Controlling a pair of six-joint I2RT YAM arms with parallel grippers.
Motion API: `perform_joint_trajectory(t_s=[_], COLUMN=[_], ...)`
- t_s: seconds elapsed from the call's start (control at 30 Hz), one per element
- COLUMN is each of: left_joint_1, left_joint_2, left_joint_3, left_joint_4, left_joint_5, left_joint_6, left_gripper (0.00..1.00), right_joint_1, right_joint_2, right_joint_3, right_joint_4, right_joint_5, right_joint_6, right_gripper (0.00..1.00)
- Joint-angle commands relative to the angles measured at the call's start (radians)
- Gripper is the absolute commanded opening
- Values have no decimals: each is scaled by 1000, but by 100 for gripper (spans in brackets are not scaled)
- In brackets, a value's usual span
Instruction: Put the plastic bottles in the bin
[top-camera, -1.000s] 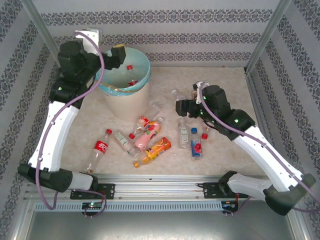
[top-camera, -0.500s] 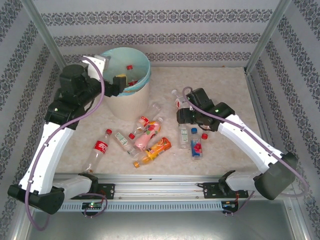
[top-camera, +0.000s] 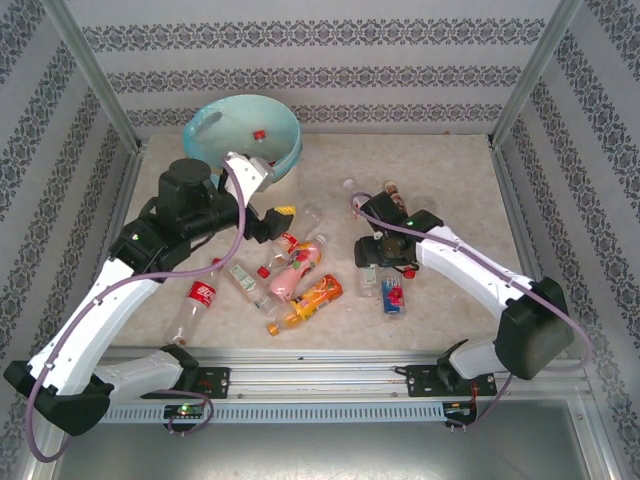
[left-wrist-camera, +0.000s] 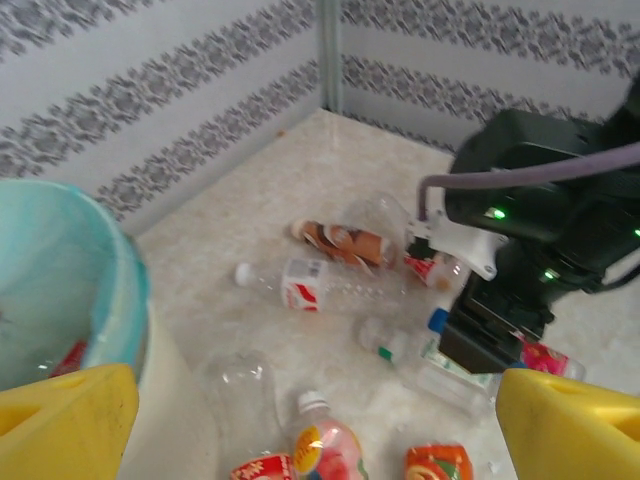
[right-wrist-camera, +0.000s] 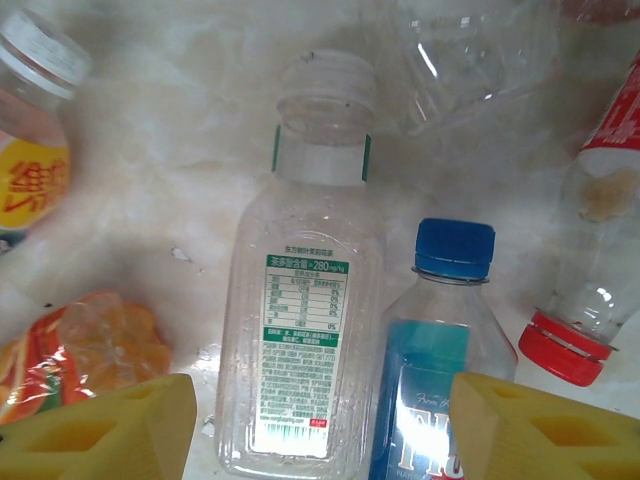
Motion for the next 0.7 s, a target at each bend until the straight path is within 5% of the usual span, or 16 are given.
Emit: perform_joint_trajectory(t_s=[0.0,0.67], left_joint_1=[-36,-106], left_joint_2=[-13,-43], left_joint_3=[-34,-180], left_joint_4=[-18,27], left_joint_5=[38,-19], left_joint_6=[13,-89], left_gripper=[93,93], right_joint_1=[18,76], right_joint_2=[33,189], right_joint_3=[-10,-28], right_joint_4=[13,45], right_joint_5=[-22,-25], right_joint_6=[20,47], right_gripper=[66,64])
